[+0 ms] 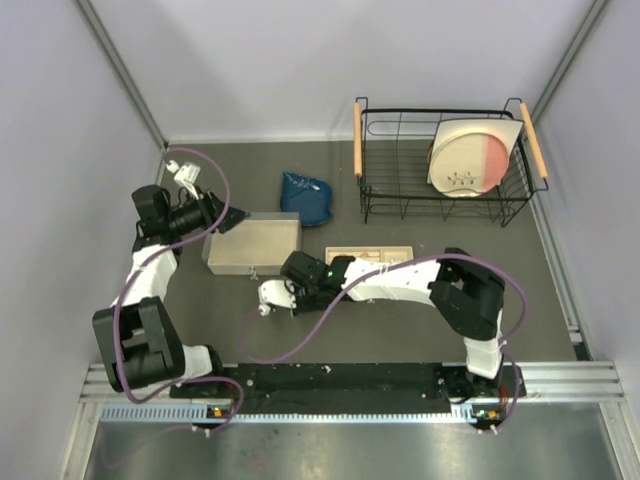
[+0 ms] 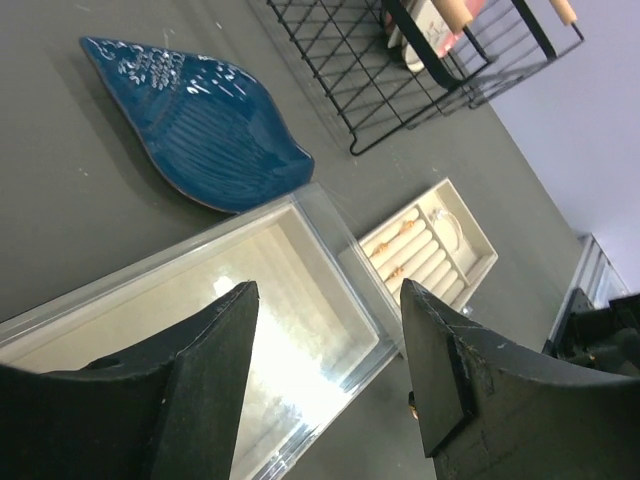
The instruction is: Organize the mixed jewelry
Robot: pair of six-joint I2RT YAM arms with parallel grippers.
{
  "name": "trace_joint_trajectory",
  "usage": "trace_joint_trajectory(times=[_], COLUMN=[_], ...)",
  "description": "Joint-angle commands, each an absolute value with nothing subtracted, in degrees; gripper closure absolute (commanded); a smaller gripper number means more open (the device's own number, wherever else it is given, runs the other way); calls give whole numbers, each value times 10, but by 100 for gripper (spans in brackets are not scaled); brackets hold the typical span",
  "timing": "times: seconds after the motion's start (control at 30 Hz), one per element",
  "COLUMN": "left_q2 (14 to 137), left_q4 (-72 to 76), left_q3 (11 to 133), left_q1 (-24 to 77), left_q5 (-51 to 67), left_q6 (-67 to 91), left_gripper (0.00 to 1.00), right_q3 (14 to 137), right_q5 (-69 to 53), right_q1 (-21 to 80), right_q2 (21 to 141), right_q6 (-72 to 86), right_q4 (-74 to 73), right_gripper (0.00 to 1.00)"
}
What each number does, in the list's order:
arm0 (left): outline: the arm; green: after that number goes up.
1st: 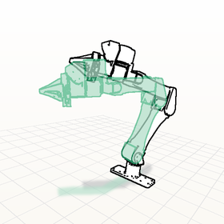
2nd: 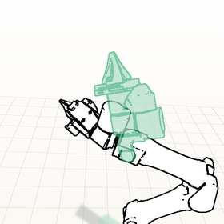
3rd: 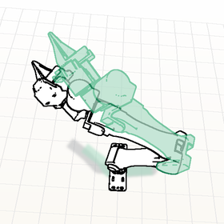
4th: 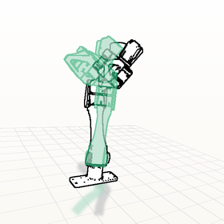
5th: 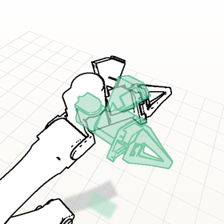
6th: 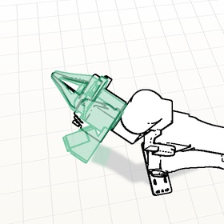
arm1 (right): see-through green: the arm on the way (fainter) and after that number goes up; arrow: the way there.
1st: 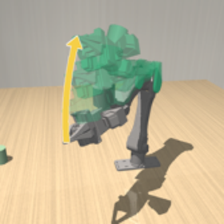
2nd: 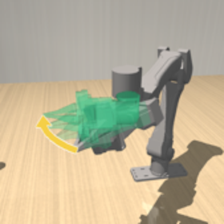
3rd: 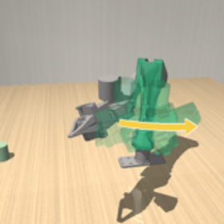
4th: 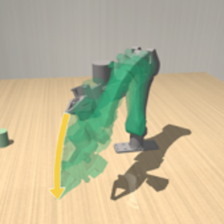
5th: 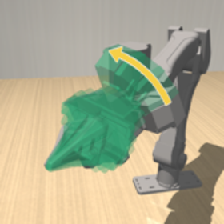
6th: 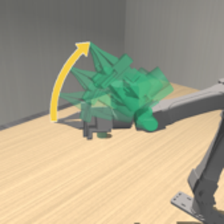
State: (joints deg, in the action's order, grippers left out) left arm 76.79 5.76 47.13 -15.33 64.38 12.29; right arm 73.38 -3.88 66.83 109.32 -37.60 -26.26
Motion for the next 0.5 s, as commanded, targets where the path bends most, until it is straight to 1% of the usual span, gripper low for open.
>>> trace_joint_trajectory(times=[0.0, 0.13, 0.2, 0.33, 0.47], left_q2=[716, 699, 693, 680, 676], left_q4=[153, 230, 238, 246, 252], left_q3=[447, 414, 411, 409, 411], left_q1=[-156, -150, -144, -97, -33], left_q5=[600, 570, 555, 542, 532], left_q6=[208, 295, 307, 309, 310], left_gripper=[36, 36, 36, 38, 37], right_q3=[819, 877, 893, 958, 1012], right_q5=[46, 112, 138, 219, 259], right_q1=[639, 615, 607, 592, 579], right_q2=[1020, 994, 982, 976, 983], right_q6=[-271, -211, -200, -165, -153], right_q4=[-258, -267, -270, -277, -287], right_gripper=[100, 100, 100, 100, 100])
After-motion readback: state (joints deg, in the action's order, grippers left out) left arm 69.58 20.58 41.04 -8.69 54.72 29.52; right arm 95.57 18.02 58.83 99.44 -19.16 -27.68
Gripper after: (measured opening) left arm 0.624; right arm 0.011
